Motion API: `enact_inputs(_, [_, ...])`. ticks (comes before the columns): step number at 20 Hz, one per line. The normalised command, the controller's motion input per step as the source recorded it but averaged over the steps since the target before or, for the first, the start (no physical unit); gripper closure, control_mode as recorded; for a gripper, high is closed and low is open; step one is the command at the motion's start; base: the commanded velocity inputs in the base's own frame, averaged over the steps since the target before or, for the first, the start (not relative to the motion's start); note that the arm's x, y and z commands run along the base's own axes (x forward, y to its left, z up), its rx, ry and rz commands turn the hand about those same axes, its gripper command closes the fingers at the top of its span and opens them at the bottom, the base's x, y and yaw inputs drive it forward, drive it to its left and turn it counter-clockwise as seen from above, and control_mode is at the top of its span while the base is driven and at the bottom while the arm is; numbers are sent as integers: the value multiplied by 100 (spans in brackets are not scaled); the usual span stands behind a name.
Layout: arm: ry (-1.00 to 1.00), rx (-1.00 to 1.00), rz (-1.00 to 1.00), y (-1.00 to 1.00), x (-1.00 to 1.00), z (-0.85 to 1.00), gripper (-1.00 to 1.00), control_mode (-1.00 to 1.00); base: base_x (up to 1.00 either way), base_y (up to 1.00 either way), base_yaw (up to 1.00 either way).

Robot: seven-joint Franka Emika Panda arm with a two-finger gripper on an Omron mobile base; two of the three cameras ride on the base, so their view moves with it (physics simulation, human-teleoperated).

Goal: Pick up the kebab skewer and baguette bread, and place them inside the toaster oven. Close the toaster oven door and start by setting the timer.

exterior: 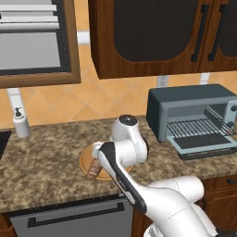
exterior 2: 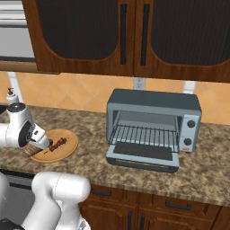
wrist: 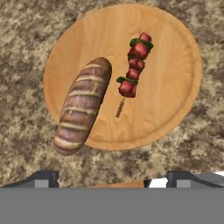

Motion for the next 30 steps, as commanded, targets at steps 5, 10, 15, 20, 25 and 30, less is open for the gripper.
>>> enact_inputs(5, [2, 1, 0, 35, 2, -21, -100, -100, 0, 0, 0])
enact_inputs(10, [0, 1, 0, 0, 0, -10, -100, -100, 0, 0, 0])
enact_inputs(15, [0, 1, 0, 2, 5, -26, -100, -100, 0, 0, 0])
enact_inputs(20, [0, 1, 0, 13, 28, -21, -100, -100, 0, 0, 0])
enact_inputs(25, [1, 1, 0, 23, 38, -20, -100, -100, 0, 0, 0])
enact_inputs(30, [6, 0, -3, 3, 4, -19, -100, -100, 0, 0, 0])
